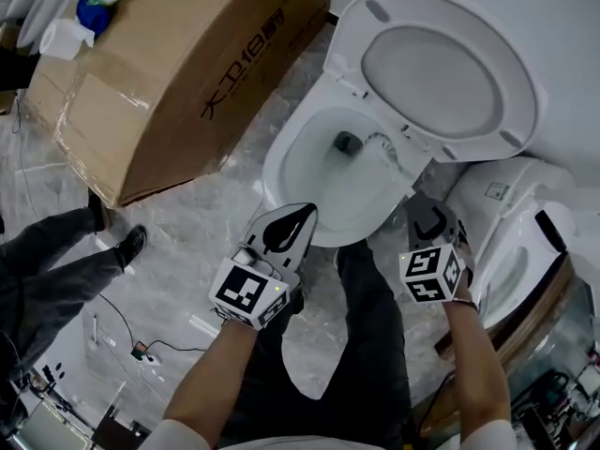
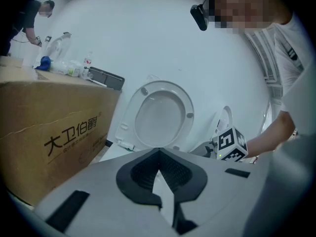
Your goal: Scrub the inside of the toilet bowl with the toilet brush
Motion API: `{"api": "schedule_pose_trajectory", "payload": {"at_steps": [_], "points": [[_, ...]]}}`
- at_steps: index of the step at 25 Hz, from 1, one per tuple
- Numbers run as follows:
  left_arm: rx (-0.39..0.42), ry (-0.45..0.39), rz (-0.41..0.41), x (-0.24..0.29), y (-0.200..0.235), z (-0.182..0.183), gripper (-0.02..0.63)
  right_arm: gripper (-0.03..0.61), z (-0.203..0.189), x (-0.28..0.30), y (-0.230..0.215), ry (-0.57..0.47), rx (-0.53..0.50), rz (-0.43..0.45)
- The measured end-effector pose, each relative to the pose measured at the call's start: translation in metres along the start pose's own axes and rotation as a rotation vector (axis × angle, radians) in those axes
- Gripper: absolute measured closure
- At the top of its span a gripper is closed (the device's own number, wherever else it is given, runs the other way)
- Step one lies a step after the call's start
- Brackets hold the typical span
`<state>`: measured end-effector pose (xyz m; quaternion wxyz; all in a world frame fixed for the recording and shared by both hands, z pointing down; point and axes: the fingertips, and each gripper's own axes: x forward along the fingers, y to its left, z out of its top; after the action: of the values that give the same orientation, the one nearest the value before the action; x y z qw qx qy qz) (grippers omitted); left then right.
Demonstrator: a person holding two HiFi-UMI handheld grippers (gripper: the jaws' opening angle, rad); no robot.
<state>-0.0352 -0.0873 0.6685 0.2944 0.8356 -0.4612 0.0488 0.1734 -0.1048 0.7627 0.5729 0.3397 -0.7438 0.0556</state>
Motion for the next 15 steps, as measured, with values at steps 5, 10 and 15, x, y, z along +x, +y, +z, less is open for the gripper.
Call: {"api": "schedule_pose_trajectory", "payload": {"at_steps": [5, 10, 15], "points": [[-0.004, 0.002, 0.022, -0.013, 0.0, 0.001, 0.606, 0.425, -0.011, -0.016, 0.002, 0.113, -0.107, 0.091], [-0.013, -0.011, 0.044, -0.027, 0.004, 0.005, 0.606, 0.425, -0.002, -0.029, 0.013, 0.202, -0.183, 0.209], [-0.017, -0.018, 0.063, -0.036, 0.008, 0.01, 0.606, 0.425, 0.005, -0.042, 0.052, 0.23, -0.133, 0.395]]}}
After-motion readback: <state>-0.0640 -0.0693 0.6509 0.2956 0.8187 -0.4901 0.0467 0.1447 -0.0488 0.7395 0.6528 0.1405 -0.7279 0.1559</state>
